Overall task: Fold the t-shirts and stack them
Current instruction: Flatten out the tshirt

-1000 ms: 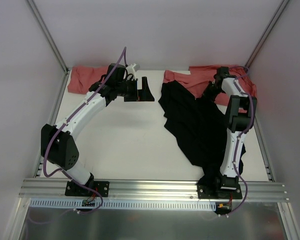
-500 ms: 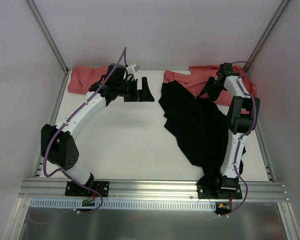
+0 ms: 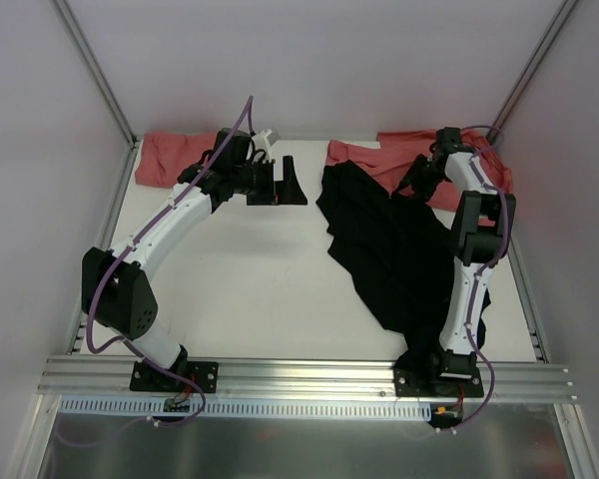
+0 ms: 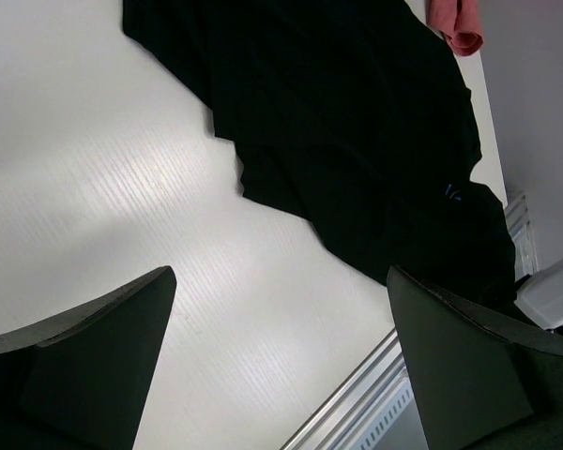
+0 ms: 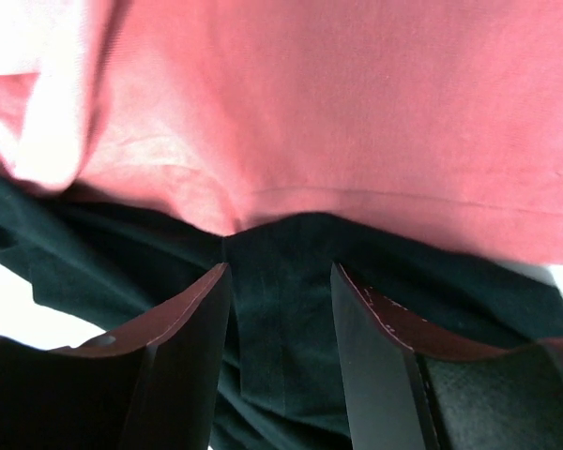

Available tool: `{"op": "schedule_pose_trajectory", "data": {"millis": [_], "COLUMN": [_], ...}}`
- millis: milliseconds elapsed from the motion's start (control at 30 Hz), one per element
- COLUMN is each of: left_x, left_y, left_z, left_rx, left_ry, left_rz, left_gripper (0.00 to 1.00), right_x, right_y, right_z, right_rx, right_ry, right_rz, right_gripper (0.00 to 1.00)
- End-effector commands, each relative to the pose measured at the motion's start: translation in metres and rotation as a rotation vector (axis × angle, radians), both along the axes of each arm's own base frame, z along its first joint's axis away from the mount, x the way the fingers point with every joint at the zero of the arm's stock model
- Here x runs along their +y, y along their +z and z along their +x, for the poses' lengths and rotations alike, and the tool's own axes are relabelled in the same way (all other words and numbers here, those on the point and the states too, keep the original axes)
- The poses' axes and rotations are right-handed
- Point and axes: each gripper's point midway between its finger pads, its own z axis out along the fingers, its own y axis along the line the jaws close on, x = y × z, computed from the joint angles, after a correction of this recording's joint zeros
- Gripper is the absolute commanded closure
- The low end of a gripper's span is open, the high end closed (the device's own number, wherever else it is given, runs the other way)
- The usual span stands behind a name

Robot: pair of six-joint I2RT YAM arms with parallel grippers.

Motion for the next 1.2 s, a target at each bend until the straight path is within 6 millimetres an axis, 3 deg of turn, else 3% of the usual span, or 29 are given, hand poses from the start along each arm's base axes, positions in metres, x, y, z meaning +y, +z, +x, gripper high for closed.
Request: {"op": "schedule_pose_trajectory", "data": {"millis": [0, 300, 367, 400, 433, 467, 667, 767, 867, 967, 1000, 1167], "left_x": [0.008, 0.013, 0.015, 0.015, 0.015, 0.016, 0.019, 0.021, 0.021, 0.02, 0.019, 0.014], "left_y": [0.012, 0.014, 0.012, 0.013, 0.011, 0.012, 0.012, 0.013, 0.013, 0.01, 0.006, -0.01], "left_z": [0.002, 0.004, 0.005, 0.005, 0.005, 0.004, 0.005, 0.006, 0.006, 0.009, 0.011, 0.031], "left_rx": [-0.057, -0.064, -0.061, -0.059, -0.057, -0.057, -0.06, -0.062, -0.064, -0.067, -0.069, -0.068], "left_ry": [0.002, 0.012, 0.015, 0.015, 0.015, 0.017, 0.02, 0.024, 0.022, 0.026, 0.025, 0.037], "left_rz": [0.004, 0.011, 0.012, 0.012, 0.013, 0.013, 0.015, 0.016, 0.014, 0.01, 0.007, 0.005], "left_gripper": [0.02, 0.01, 0.01, 0.01, 0.01, 0.01, 0.01, 0.01, 0.01, 0.01, 0.01, 0.01], "right_x": [0.012, 0.019, 0.02, 0.019, 0.019, 0.019, 0.011, 0.003, -0.011, -0.028, -0.038, -0.066], "right_y": [0.002, -0.014, -0.014, -0.015, -0.016, -0.017, -0.015, 0.001, 0.032, 0.074, 0.098, 0.159], "right_z": [0.009, 0.007, 0.008, 0.008, 0.007, 0.008, 0.006, 0.006, 0.012, 0.018, 0.018, 0.007], "right_rx": [-0.015, 0.021, 0.021, 0.022, 0.031, 0.032, 0.03, -0.012, -0.084, -0.164, -0.21, -0.318], "right_ry": [0.001, 0.006, 0.008, 0.006, 0.003, 0.002, -0.006, -0.008, -0.027, -0.065, -0.084, -0.126], "right_rz": [0.021, 0.014, 0.009, 0.005, 0.005, 0.004, -0.041, -0.088, -0.133, -0.155, -0.172, -0.237], "right_gripper": [0.49, 0.46, 0.62, 0.83, 0.94, 0.99, 1.0, 1.0, 1.0, 1.0, 1.0, 1.0]}}
